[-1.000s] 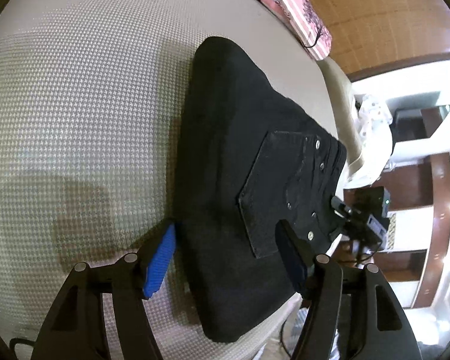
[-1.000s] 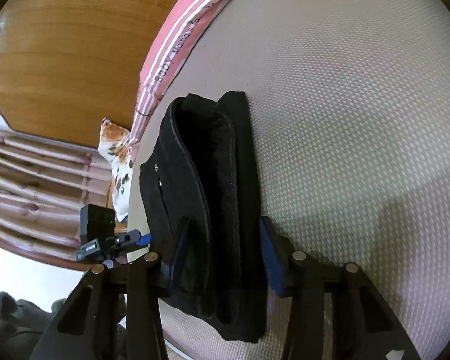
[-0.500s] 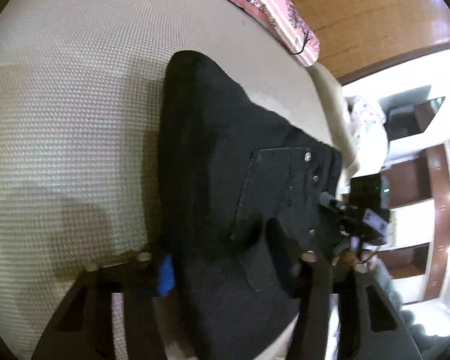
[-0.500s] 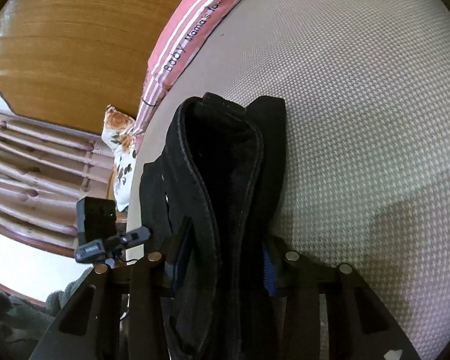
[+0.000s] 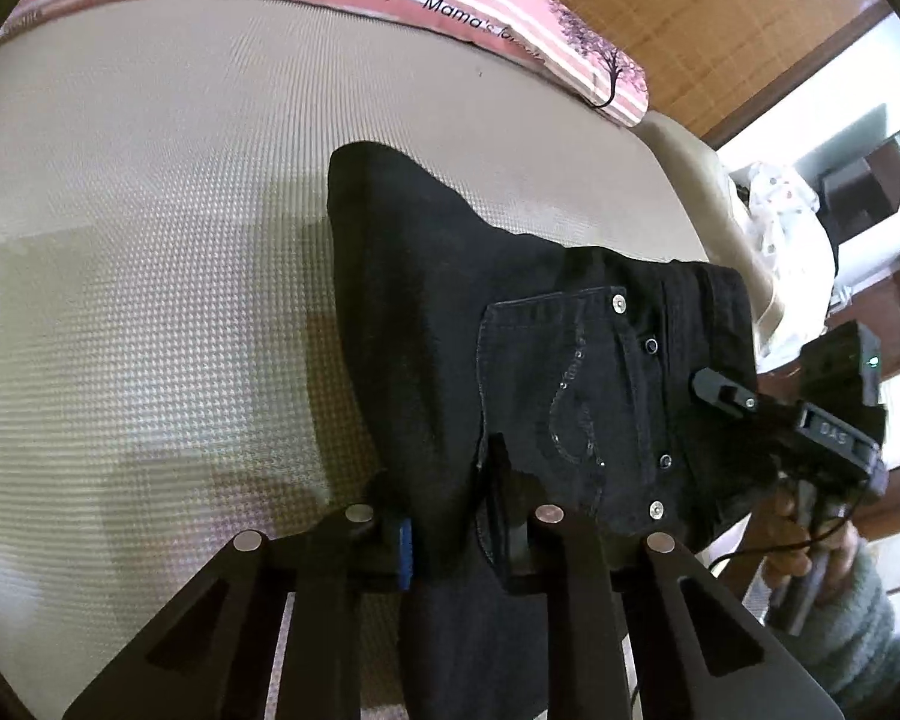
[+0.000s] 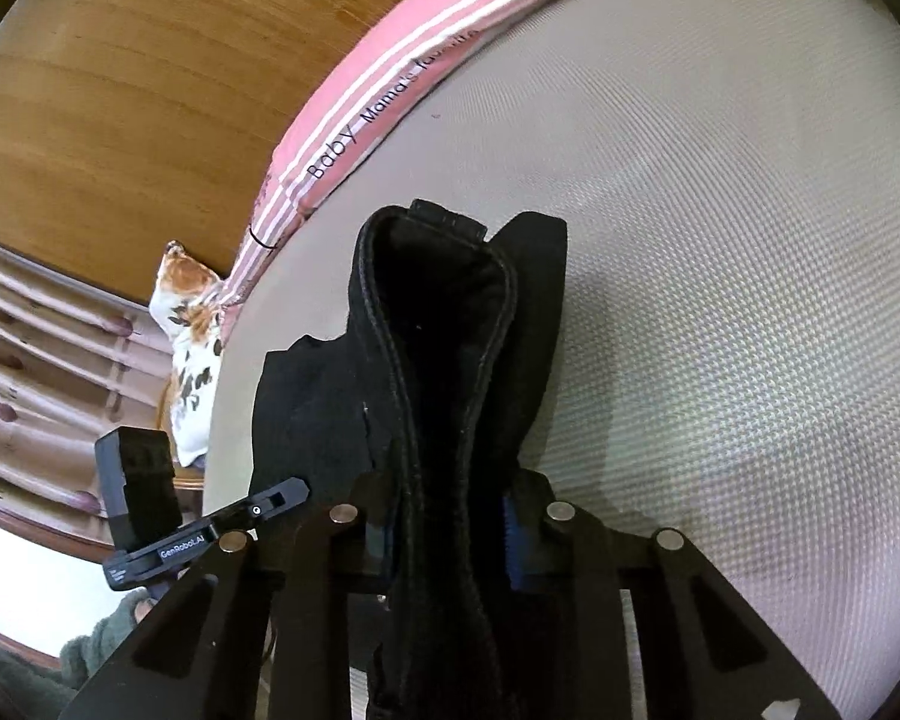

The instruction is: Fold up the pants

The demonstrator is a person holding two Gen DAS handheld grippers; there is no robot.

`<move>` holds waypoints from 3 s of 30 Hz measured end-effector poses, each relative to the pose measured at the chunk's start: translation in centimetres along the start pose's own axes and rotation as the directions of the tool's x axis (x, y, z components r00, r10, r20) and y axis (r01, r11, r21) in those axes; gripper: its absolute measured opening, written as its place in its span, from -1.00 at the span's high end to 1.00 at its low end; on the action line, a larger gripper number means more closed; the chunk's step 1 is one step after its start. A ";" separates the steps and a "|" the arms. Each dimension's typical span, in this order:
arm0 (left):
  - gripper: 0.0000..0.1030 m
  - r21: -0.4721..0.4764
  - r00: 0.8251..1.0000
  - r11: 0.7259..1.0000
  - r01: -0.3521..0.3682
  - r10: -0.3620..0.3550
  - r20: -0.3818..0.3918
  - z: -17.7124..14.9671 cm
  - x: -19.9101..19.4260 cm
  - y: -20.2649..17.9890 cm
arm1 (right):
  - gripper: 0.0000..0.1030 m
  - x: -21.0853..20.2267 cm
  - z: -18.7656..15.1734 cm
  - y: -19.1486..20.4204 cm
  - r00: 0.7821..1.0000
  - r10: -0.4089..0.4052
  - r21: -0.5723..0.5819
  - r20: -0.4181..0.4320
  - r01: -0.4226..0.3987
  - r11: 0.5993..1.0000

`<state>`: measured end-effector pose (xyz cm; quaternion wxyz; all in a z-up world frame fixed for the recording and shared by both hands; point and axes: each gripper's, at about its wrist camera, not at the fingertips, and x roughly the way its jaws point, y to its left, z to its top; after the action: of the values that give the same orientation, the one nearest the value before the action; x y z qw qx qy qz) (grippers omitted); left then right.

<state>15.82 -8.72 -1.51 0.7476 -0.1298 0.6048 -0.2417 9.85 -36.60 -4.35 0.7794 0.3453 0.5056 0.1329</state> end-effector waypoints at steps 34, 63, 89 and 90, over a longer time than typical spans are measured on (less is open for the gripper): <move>0.64 -0.074 0.955 0.972 -0.225 0.234 0.179 5.3 -10.3 13.7 | 0.55 16.2 4.2 14.2 0.985 0.114 -0.082 -0.129 -0.125 0.989; -0.27 -0.068 0.929 0.937 -0.342 0.348 0.130 -2.2 -8.1 16.5 | 0.02 13.6 -2.3 12.2 0.986 -0.156 -0.204 -0.063 0.141 0.969; -0.46 -0.169 0.825 0.871 -0.462 0.492 0.278 -8.6 -14.2 11.2 | -0.64 5.3 -7.6 18.7 0.925 -0.259 -0.368 0.277 0.351 0.861; -0.46 -0.177 0.821 0.866 -0.468 0.500 0.275 -9.0 -14.2 11.0 | -0.66 5.4 -8.6 19.3 0.913 -0.277 -0.389 0.301 0.383 0.838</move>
<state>7.21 8.86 3.01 0.8627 -0.0465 0.5035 0.0106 7.45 -16.09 2.77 0.9017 0.0803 0.4198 0.0651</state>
